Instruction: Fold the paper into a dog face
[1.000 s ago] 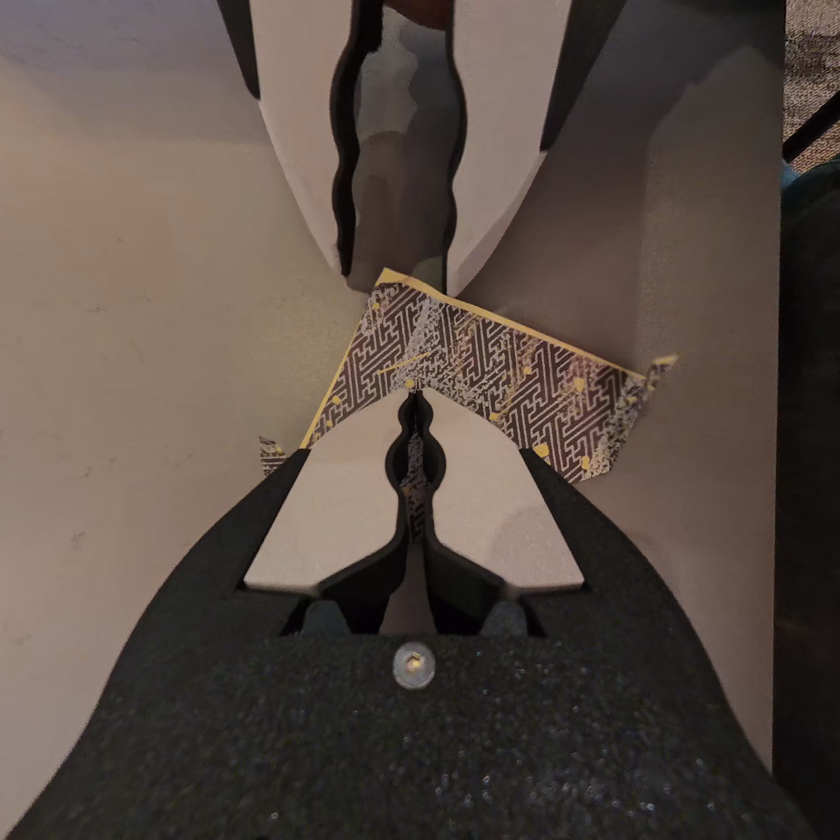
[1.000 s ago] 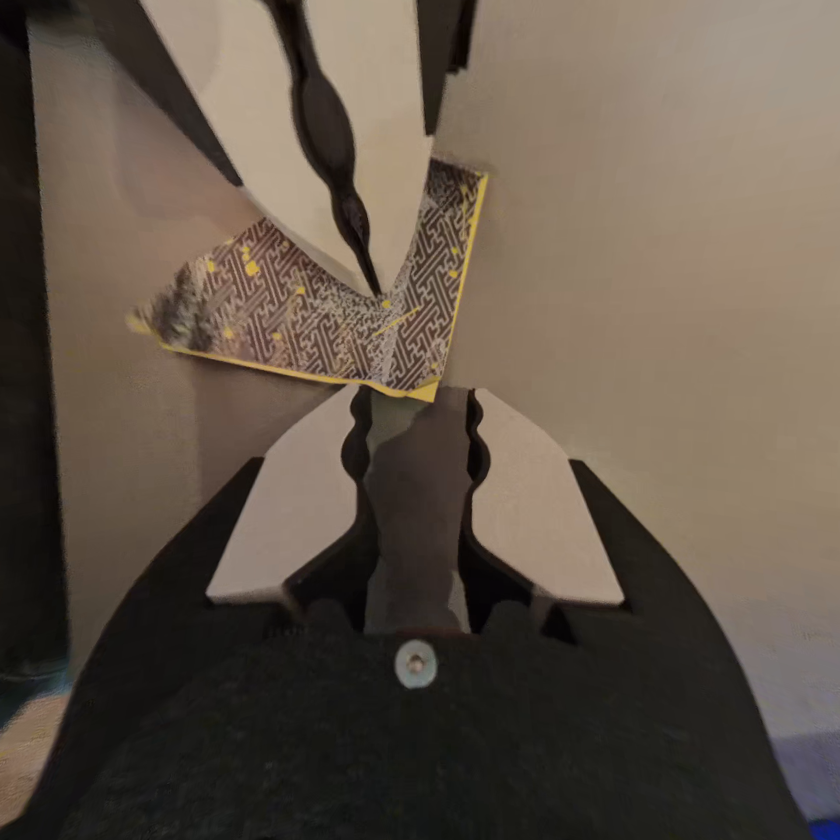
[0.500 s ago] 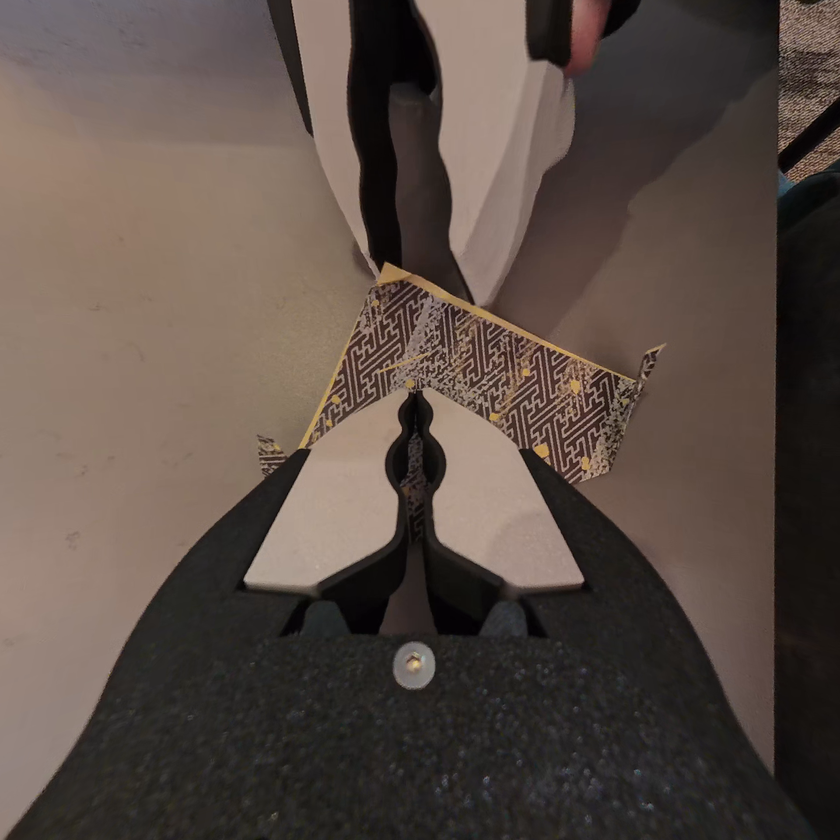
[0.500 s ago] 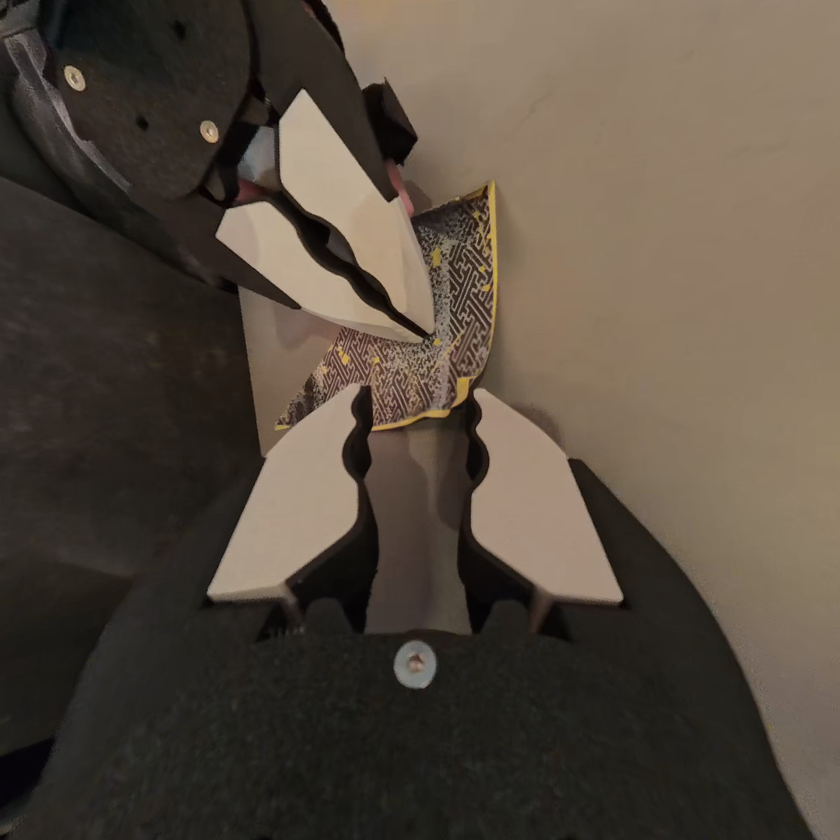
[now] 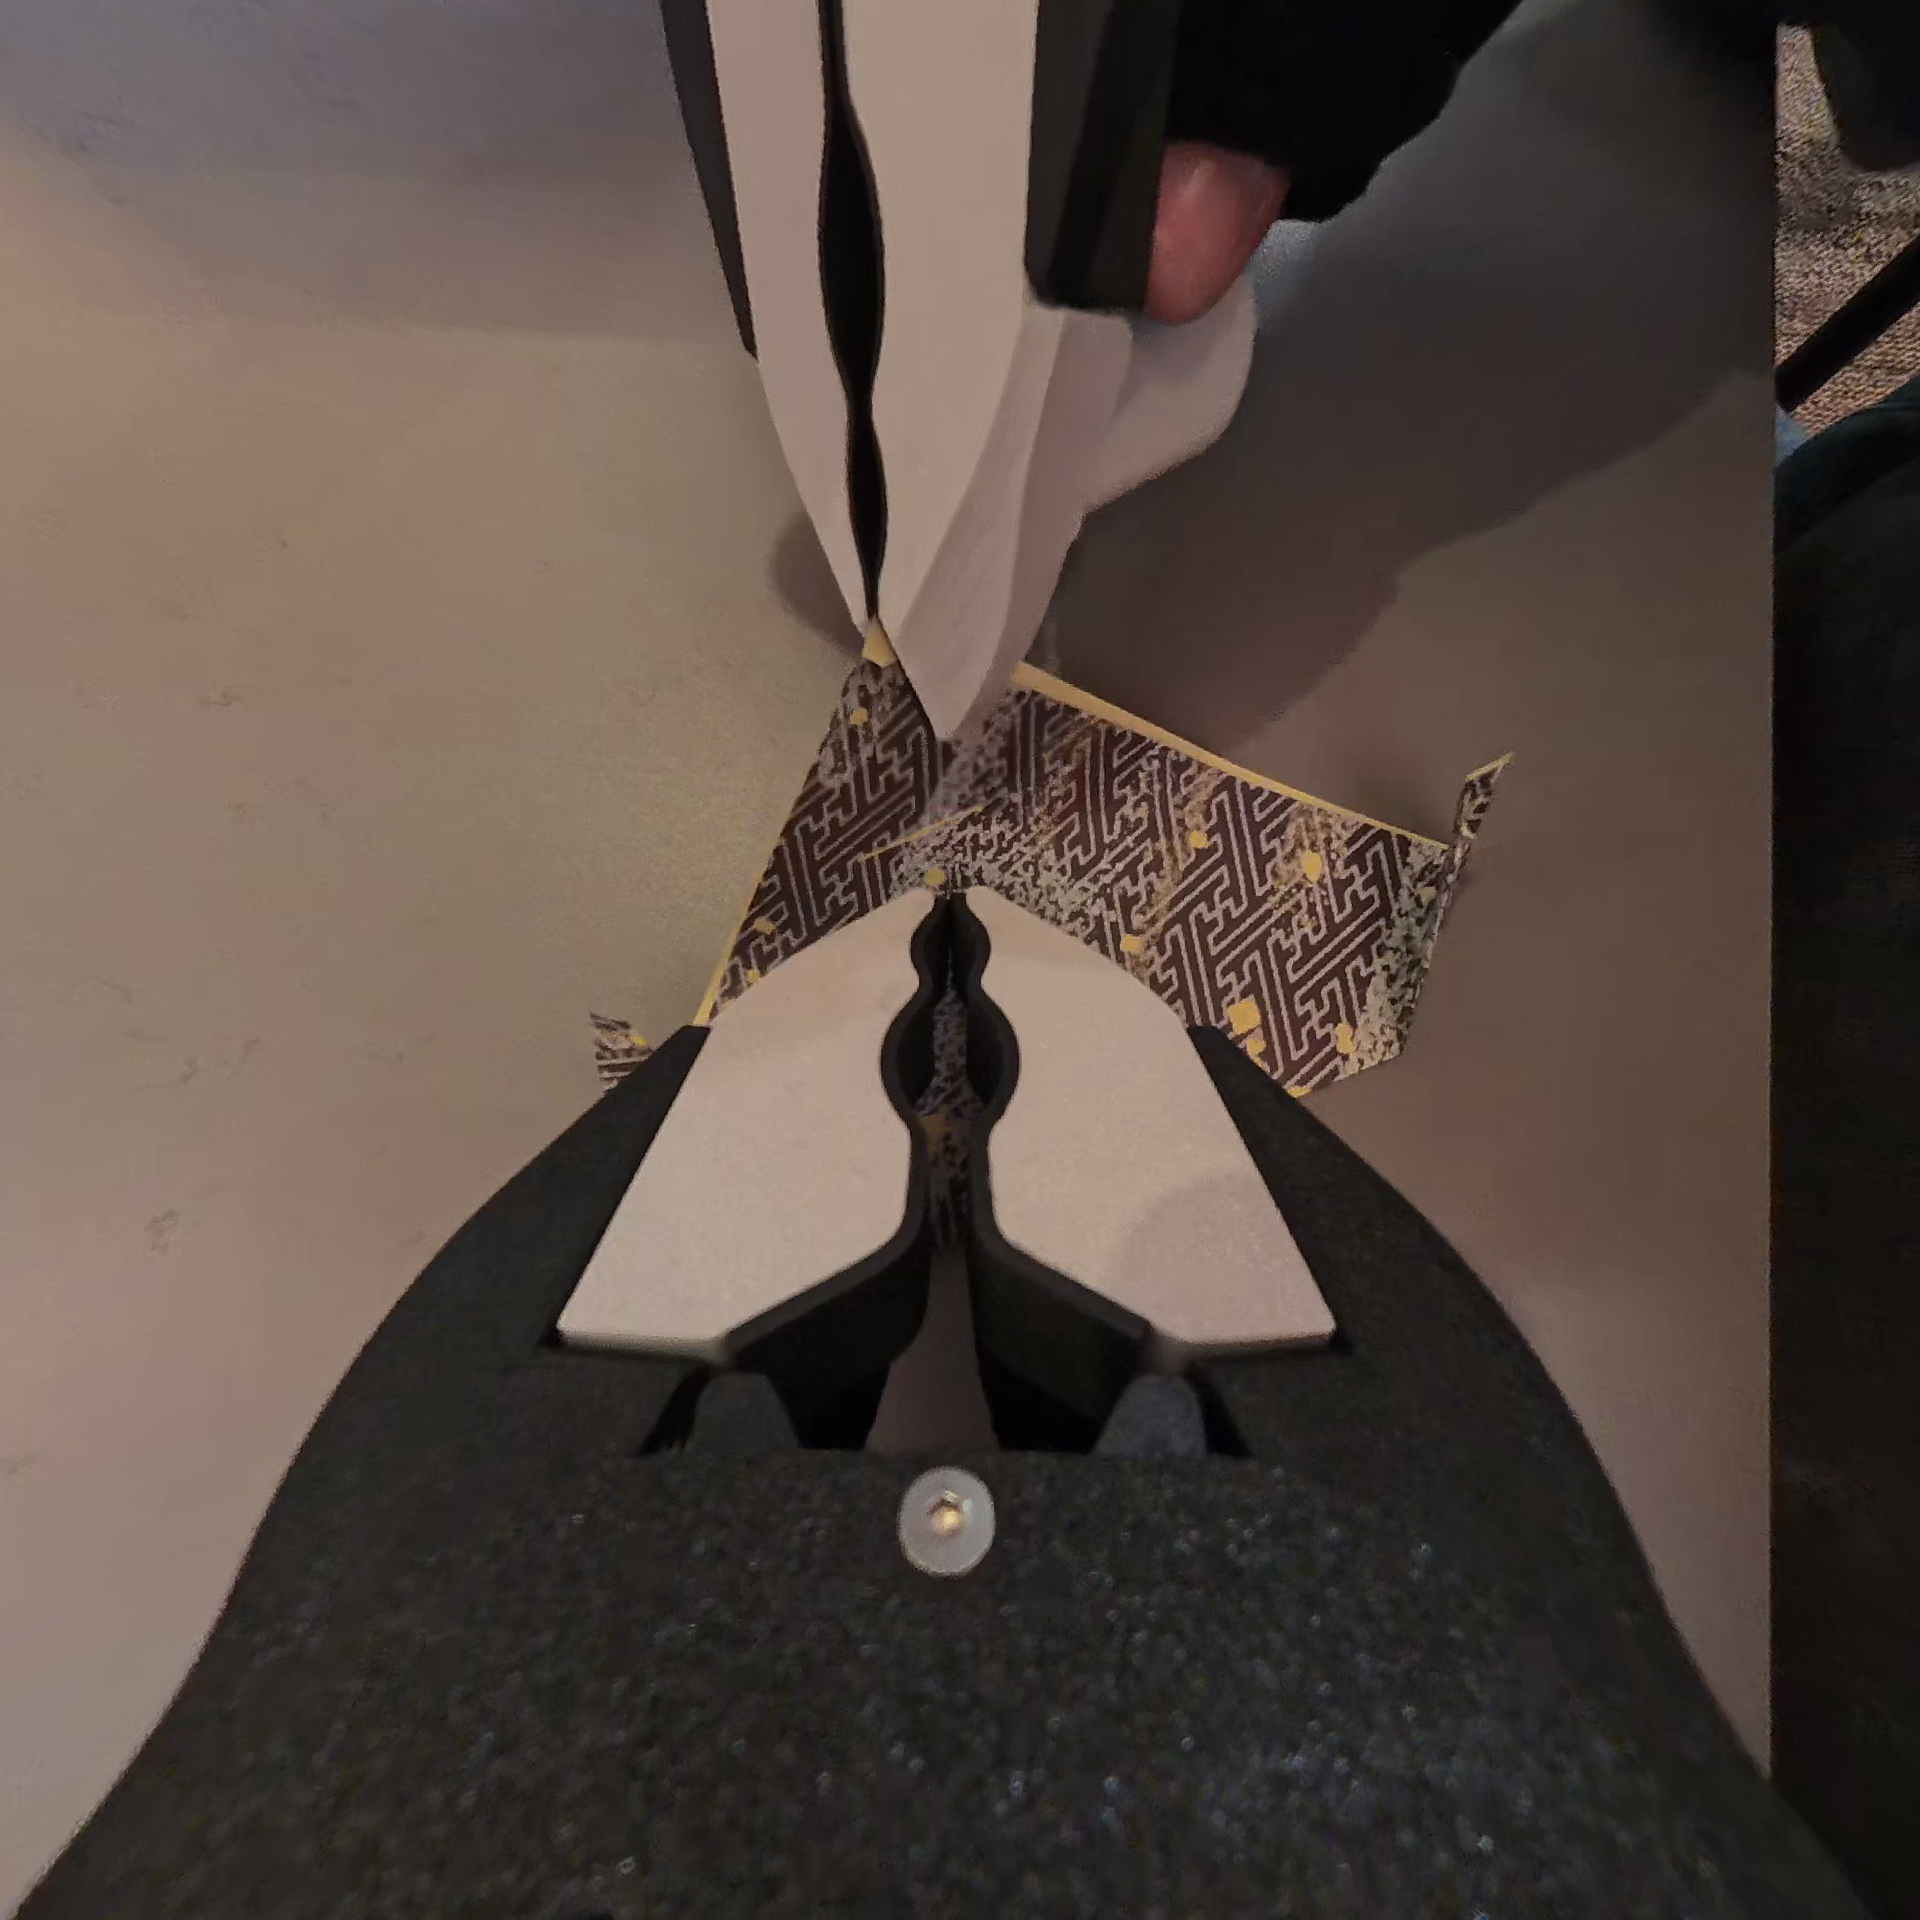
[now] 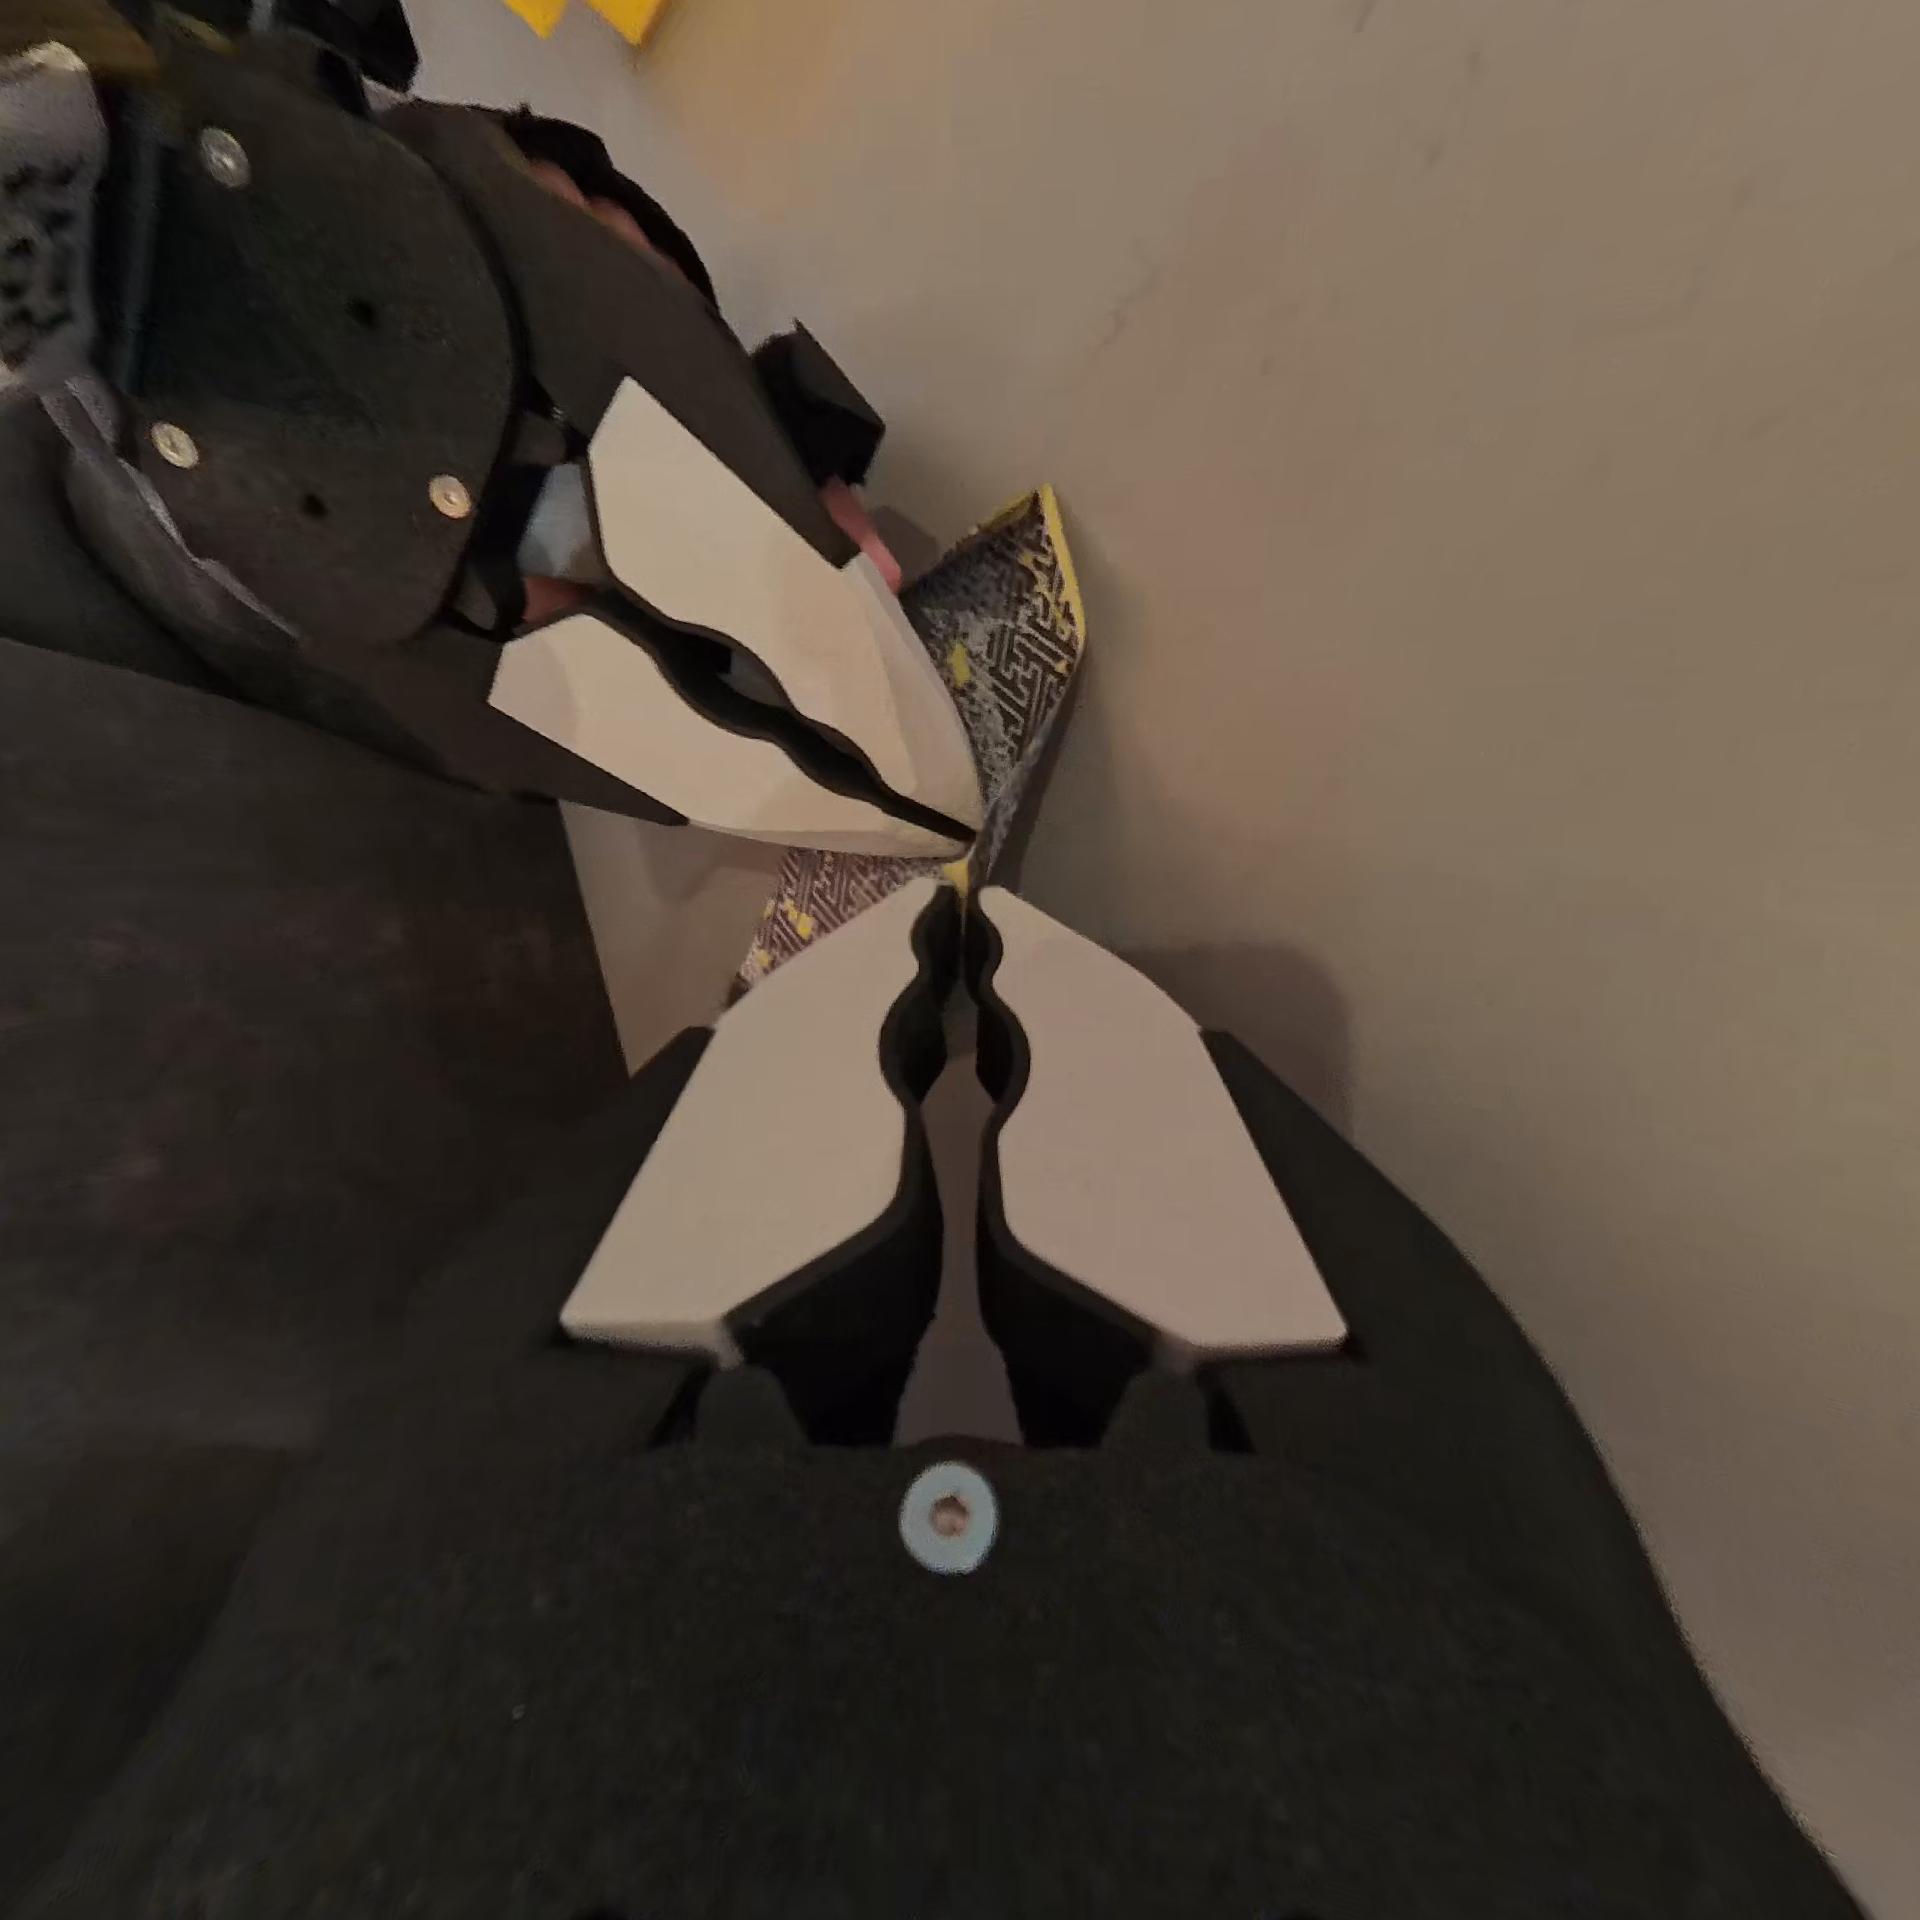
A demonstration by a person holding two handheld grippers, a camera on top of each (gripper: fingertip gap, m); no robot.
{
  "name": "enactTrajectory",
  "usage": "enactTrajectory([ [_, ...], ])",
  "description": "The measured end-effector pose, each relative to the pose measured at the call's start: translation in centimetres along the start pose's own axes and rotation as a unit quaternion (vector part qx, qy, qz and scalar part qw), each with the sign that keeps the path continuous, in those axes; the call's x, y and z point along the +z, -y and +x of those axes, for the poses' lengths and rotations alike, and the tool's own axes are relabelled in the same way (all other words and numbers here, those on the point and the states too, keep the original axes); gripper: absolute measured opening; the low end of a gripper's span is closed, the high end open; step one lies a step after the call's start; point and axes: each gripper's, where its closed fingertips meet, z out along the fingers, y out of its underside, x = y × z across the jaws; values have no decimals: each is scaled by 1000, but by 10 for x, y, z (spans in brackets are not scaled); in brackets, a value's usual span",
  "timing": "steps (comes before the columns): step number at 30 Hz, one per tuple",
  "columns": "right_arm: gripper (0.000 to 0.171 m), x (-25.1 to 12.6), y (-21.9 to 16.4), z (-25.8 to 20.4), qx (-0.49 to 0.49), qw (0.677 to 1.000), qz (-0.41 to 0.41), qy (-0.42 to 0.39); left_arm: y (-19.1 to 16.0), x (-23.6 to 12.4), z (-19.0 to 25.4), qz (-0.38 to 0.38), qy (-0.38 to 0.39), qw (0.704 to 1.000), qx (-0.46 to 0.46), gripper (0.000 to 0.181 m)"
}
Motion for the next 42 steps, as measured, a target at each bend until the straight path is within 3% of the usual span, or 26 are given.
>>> enactTrajectory([
  [1,0,1,1,-2,-4,1000,3,1,0,0,0,1,0,1000,-1,0],
  [17,0,23,-6,3,-108,984,-86,-113,-1,-2,0,-5,9,1000,-22,1],
  [21,0,24,-7,4,-116,981,-92,-123,-13,-12,0,-36,37,998,-30,17],
  [26,0,25,-7,5,-130,976,-107,-137,-19,-18,7,-16,53,997,-51,14],
  [29,0,26,-7,4,-145,971,-121,-148,-20,-18,4,1,48,996,-73,0],
  [42,10,28,-8,0,-210,949,-171,-160,-21,-18,4,3,42,997,-71,0],
])
